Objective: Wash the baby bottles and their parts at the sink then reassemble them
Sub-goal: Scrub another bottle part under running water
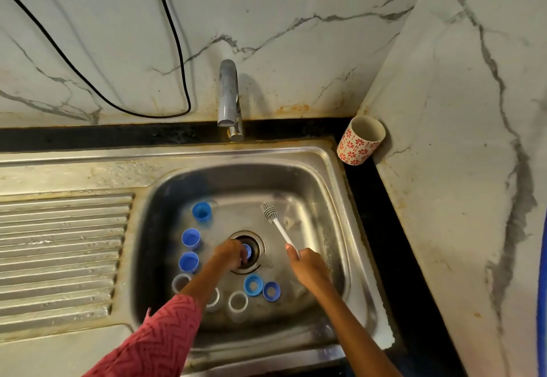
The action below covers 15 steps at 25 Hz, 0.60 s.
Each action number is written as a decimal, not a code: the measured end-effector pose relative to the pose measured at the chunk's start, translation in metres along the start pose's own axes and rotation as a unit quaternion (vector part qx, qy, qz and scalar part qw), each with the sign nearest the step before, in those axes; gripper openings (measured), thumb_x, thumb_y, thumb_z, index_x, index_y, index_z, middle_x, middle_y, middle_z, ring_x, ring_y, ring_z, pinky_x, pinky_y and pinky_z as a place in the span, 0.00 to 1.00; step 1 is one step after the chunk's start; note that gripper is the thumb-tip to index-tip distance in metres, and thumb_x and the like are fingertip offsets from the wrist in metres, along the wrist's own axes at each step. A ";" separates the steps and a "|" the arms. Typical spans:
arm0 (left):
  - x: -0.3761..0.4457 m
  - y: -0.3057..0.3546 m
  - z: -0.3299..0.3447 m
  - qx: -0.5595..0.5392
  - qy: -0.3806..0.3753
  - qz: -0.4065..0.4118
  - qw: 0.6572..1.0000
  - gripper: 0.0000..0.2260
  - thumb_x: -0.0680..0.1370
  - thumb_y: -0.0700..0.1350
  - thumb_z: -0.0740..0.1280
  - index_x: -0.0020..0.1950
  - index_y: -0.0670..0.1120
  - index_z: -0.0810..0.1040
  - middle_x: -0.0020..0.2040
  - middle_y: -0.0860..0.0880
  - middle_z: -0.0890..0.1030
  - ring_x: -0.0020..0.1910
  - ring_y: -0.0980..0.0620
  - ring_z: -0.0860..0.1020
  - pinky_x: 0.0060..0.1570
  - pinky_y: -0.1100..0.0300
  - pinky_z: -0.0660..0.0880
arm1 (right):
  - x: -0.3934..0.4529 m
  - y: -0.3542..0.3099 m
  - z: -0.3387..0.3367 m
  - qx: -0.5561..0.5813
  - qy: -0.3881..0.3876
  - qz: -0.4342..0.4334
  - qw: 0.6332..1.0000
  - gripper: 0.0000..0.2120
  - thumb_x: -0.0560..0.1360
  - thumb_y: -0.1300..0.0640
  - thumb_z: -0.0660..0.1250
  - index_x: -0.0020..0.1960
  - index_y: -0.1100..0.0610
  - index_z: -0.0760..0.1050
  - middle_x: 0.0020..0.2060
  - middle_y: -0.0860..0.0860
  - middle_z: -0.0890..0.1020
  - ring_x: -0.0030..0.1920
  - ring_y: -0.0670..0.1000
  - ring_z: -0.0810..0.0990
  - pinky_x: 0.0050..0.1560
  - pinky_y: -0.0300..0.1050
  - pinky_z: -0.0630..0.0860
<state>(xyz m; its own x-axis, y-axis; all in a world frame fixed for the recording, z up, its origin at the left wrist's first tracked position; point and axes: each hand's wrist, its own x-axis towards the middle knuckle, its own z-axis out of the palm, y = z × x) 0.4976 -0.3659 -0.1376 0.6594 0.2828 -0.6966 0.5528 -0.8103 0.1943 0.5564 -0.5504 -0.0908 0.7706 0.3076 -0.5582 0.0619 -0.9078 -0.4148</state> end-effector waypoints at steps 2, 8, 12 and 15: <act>0.014 0.006 0.009 0.036 -0.024 0.030 0.999 0.14 0.79 0.44 0.62 0.64 0.46 0.76 0.66 0.47 0.73 0.65 0.45 0.72 0.62 0.59 0.67 | 0.006 0.001 0.003 -0.004 -0.002 0.003 1.000 0.25 0.80 0.38 0.48 0.39 0.55 0.70 0.29 0.47 0.71 0.29 0.45 0.69 0.29 0.39 0.64; 0.047 0.012 0.030 0.074 -0.003 0.017 0.997 0.21 0.81 0.47 0.58 0.73 0.42 0.64 0.73 0.44 0.65 0.72 0.45 0.63 0.70 0.55 0.61 | 0.020 0.006 0.011 -0.008 -0.008 0.015 1.000 0.24 0.79 0.37 0.48 0.35 0.53 0.67 0.29 0.47 0.70 0.30 0.46 0.69 0.31 0.39 0.66; 0.035 0.015 0.019 -0.014 0.081 -0.015 0.996 0.14 0.78 0.48 0.64 0.62 0.46 0.76 0.62 0.47 0.77 0.61 0.47 0.75 0.59 0.58 0.71 | 0.016 0.006 0.007 -0.004 -0.004 0.016 1.000 0.24 0.80 0.38 0.49 0.40 0.56 0.71 0.28 0.47 0.71 0.31 0.46 0.70 0.30 0.38 0.65; 0.028 0.000 -0.001 -0.251 0.129 -0.064 0.957 0.08 0.73 0.45 0.71 0.51 0.45 0.81 0.48 0.46 0.82 0.47 0.49 0.80 0.49 0.59 0.75 | 0.007 0.002 -0.001 0.004 0.010 0.010 1.000 0.24 0.80 0.38 0.49 0.40 0.55 0.71 0.29 0.47 0.71 0.32 0.47 0.71 0.30 0.39 0.64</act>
<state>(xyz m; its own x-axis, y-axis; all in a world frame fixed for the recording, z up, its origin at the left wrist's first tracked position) 0.5162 -0.3576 -0.1566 0.6378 0.5333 -0.5556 0.7701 -0.4307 0.4706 0.5630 -0.5501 -0.0949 0.7836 0.2833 -0.5529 0.0411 -0.9117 -0.4089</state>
